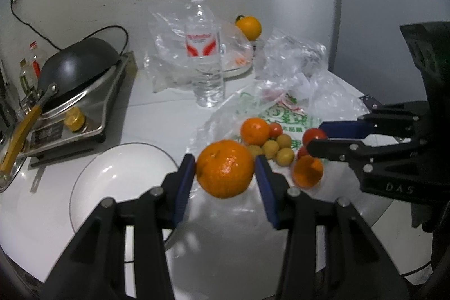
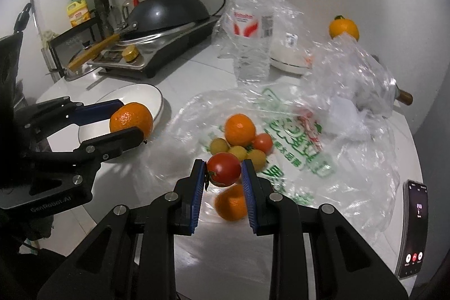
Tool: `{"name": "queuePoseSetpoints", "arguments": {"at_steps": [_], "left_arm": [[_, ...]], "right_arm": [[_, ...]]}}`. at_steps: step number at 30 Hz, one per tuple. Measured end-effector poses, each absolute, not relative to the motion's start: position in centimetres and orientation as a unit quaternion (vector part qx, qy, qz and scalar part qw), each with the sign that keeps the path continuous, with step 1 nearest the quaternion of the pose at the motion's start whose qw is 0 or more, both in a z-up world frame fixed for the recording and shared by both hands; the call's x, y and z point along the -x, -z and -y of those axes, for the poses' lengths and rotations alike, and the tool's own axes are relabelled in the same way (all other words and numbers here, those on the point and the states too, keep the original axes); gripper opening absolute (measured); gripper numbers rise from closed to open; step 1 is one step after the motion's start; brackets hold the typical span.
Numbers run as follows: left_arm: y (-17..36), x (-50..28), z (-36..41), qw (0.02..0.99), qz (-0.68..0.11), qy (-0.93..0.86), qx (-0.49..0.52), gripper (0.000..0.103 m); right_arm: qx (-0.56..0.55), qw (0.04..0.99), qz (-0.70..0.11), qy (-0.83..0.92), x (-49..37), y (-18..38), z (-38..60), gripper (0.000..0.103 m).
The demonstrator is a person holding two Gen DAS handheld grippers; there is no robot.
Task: Organize fruits
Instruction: 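Carry the mandarin and the tomato over the white plate with both grippers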
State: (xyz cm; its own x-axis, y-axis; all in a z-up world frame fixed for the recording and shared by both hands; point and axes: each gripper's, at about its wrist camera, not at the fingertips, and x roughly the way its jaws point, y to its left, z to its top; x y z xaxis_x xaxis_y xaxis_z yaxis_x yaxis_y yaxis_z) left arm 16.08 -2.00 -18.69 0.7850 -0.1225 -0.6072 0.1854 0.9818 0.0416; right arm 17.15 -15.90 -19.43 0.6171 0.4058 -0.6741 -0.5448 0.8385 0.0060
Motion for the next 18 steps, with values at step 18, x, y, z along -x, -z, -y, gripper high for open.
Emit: {"name": "queuePoseSetpoints", "arguments": {"at_steps": [18], "left_arm": [[18.5, -13.8, -3.9, 0.951, -0.302, 0.058, -0.018, 0.045]], "right_arm": [[0.127, 0.891, -0.338, -0.276, -16.2, 18.4, 10.2, 0.029]]}}
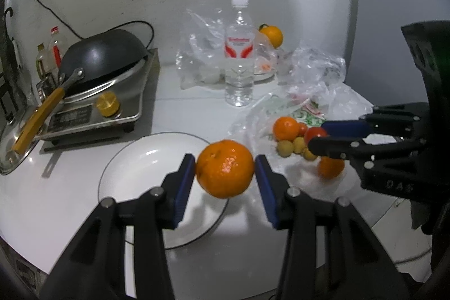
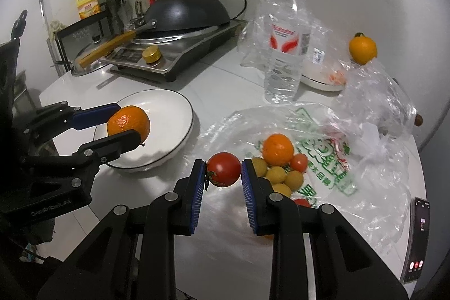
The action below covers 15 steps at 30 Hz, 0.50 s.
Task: Organize fruits
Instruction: 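Carry the mandarin and the tomato over the white plate with both grippers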
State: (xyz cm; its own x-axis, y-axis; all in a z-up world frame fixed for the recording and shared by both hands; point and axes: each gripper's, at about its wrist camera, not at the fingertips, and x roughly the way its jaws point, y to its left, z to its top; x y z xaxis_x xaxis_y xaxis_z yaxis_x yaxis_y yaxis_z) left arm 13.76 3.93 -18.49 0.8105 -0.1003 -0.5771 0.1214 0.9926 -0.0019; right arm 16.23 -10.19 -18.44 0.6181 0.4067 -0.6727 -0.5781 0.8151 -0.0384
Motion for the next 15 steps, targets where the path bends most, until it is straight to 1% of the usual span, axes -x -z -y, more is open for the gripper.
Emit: {"name": "queuePoseSetpoints", "arguments": {"at_steps": [15], "left_arm": [[19.0, -13.8, -8.9, 0.953, -0.301, 0.028, -0.008, 0.045]], "right_arm": [[0.131, 0.886, -0.330, -0.297, -17.3, 18.3, 5.2, 0.029]]}}
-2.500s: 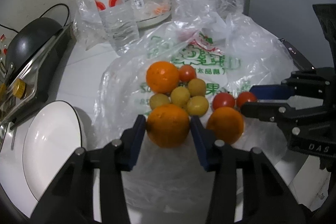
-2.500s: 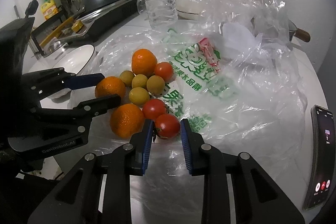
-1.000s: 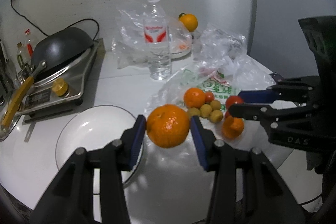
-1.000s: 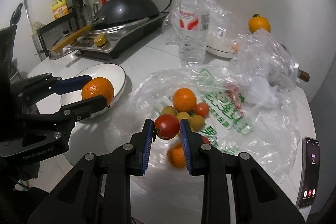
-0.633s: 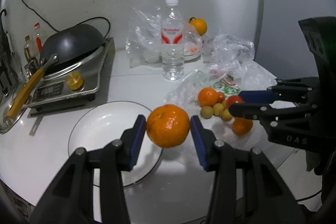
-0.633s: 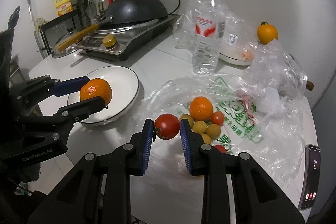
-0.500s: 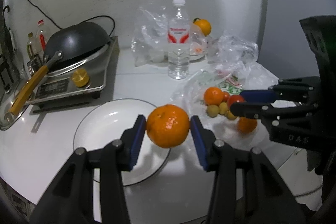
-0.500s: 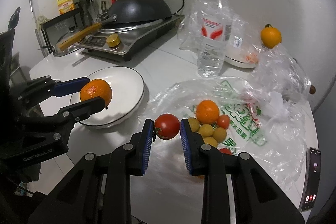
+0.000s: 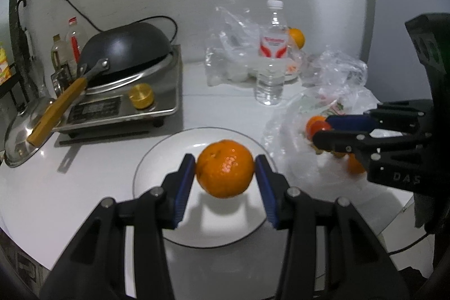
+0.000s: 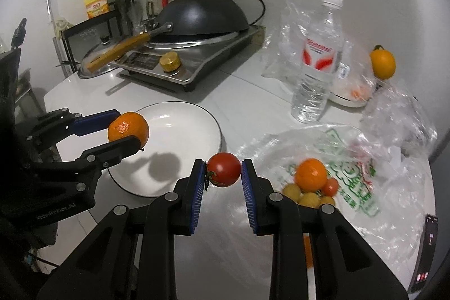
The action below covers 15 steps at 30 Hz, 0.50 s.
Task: Organize fruits
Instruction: 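Carry the mandarin and the tomato over the white plate with both grippers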
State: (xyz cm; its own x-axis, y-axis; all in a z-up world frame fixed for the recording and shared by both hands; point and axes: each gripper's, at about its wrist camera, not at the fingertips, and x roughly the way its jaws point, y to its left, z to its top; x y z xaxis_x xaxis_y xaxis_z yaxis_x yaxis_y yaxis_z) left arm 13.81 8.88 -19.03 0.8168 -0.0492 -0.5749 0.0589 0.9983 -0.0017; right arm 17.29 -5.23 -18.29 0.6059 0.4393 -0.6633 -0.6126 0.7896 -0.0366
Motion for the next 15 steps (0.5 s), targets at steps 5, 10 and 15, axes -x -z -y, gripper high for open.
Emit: {"name": "queuePoseSetpoints", "arguments": {"at_steps": [5, 10, 15], "left_arm": [[19.6, -14.1, -10.7, 0.953, -0.303, 0.015, -0.003, 0.045], [20.5, -14.7, -12.4, 0.951, -0.310, 0.000, -0.001, 0.045], [21.4, -15.5, -14.0, 0.947, -0.320, -0.011, -0.002, 0.045]], "right_arm": [[0.139, 0.882, -0.330, -0.307, -17.9, 18.4, 3.2, 0.029], [0.143, 0.878, -0.331, -0.314, -18.6, 18.7, 1.6, 0.029], [0.145, 0.873, -0.334, -0.323, -19.6, 19.2, -0.3, 0.029]]}}
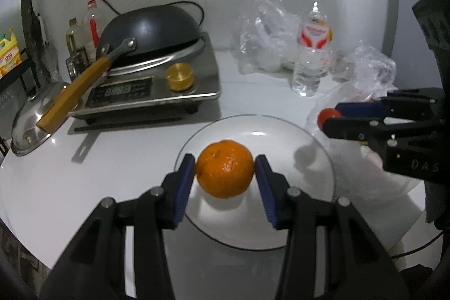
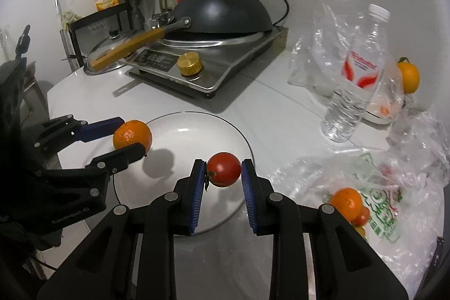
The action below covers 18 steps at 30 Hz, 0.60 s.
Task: Organize fruits
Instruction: 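Carry the mandarin and the tomato over the white plate with both grippers, then lower the mandarin onto the plate and open the left gripper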
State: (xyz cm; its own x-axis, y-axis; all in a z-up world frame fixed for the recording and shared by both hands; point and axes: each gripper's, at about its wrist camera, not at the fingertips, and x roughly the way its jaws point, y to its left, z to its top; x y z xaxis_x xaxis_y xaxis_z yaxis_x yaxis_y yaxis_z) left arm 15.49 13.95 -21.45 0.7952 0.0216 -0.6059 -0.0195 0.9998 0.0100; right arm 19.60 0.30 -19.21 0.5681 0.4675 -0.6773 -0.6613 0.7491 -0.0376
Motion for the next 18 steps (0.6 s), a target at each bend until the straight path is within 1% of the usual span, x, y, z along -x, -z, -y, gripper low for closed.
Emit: {"name": "queuePoseSetpoints", "arguments": {"at_steps": [12, 18], "left_arm": [[23.6, -17.6, -15.6, 0.939, -0.344, -0.015, -0.006, 0.045], [23.5, -18.3, -15.6, 0.940, -0.341, -0.003, -0.001, 0.045]], "right_arm": [[0.144, 0.861, -0.348, -0.342, -22.1, 20.9, -3.8, 0.029], [0.139, 0.854, -0.359, -0.351, -23.4, 21.9, -5.2, 0.029]]}}
